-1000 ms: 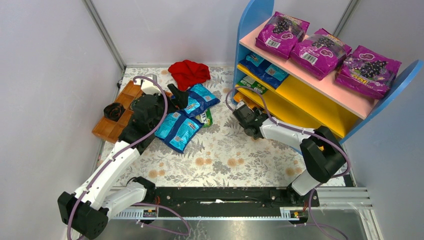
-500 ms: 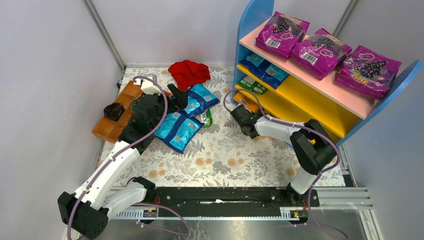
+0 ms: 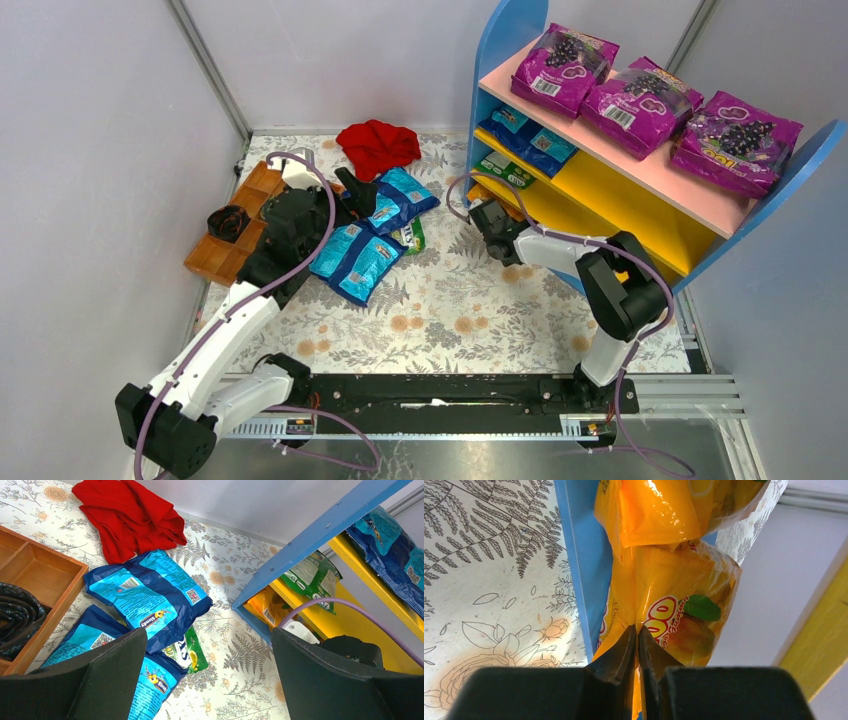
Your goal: Place and organize the candy bags onto the shelf
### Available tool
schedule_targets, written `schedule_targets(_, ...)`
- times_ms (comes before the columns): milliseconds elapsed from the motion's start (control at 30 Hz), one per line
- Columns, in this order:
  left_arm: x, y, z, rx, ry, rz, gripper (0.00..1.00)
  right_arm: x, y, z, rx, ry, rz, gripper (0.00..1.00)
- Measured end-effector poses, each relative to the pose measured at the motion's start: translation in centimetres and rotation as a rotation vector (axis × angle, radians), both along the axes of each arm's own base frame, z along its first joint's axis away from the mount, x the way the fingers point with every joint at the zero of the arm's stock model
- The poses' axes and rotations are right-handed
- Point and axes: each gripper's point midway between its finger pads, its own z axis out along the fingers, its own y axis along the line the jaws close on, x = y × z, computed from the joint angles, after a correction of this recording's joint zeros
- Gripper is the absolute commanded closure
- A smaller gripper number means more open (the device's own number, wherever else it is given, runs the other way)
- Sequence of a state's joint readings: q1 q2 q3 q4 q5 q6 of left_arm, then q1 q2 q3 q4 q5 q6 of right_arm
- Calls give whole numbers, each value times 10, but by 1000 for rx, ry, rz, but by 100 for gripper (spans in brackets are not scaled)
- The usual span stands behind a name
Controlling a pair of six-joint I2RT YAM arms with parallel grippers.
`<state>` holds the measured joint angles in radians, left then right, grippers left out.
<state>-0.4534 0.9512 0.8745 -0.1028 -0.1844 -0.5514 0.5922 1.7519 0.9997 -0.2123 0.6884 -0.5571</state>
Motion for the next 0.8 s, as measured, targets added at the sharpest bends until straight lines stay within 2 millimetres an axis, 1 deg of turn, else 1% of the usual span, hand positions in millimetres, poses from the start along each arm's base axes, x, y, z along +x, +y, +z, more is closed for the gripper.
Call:
schedule_targets(67,0,0,0,0,0,0,1,1,0,-2,-5,2,18,88)
schedule_targets(133,0,0,0,0,0,0,1,2,1,-4,-4,4,33,83)
schedule_targets(200,0,0,0,0,0,0,1,2,2,-4,0,8,37,67)
schedule_targets(267,0,-1,0,0,0,-2,1,1,3,-5,16,12,28,57)
schedule_targets(300,-1,-1,0,0,0,-3,1,-2,6,-5,43,30,10,47)
schedule_targets(367,-1,-1,0,0,0,-4,1,-5,8,-4,52,32,3,42)
schedule_targets(467,-1,-1,0,0,0,-5,1,-20,12,3,66,40,-16,35)
schedule_targets(533,-1,-2,0,0,0,-5,1,-29,19,12,81,28,-15,34)
schedule_targets(633,-1,-2,0,0,0,-5,1,-39,21,23,90,-8,-27,36)
schedule_targets(733,-1,-2,0,-1,-1,-6,1,-47,9,22,55,-15,-59,46)
schedule_targets(800,-1,-2,0,-1,0,-6,1,-54,-2,18,16,-6,-80,49)
